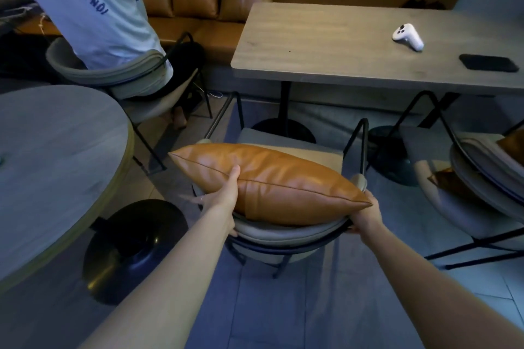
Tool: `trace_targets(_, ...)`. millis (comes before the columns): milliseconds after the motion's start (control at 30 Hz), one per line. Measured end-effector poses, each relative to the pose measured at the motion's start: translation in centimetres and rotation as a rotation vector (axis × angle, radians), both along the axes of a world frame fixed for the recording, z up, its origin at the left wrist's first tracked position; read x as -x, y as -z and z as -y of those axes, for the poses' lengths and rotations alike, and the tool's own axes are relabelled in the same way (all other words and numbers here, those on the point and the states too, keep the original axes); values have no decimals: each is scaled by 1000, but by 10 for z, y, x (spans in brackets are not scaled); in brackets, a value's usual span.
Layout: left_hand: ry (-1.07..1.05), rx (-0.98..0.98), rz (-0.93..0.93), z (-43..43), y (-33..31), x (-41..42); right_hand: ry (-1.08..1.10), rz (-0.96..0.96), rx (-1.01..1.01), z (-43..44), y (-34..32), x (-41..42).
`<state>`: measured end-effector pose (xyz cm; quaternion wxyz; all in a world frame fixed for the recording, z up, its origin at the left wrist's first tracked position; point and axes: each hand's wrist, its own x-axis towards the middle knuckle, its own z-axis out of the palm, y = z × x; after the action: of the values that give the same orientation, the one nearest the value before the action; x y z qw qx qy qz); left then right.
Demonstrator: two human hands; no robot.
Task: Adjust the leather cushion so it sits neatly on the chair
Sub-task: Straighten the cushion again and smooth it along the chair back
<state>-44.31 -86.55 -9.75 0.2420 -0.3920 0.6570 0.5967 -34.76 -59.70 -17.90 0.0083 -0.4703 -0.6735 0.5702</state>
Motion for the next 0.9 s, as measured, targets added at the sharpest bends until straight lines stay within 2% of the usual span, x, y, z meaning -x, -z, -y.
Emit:
trace_targets(300,-5,-38,50,-20,0,3,206,-46,-48,24,20,-10)
trace_targets(600,154,-218,47,-42,2,25,147,-62,41,-18,-15,29)
trace_targets(800,222,-258,69,-33,-15,27,253,-49,86,18,-4,11)
trace_targets(900,202,-259,76,-33,-15,29,269,-78,40,19,-4,11)
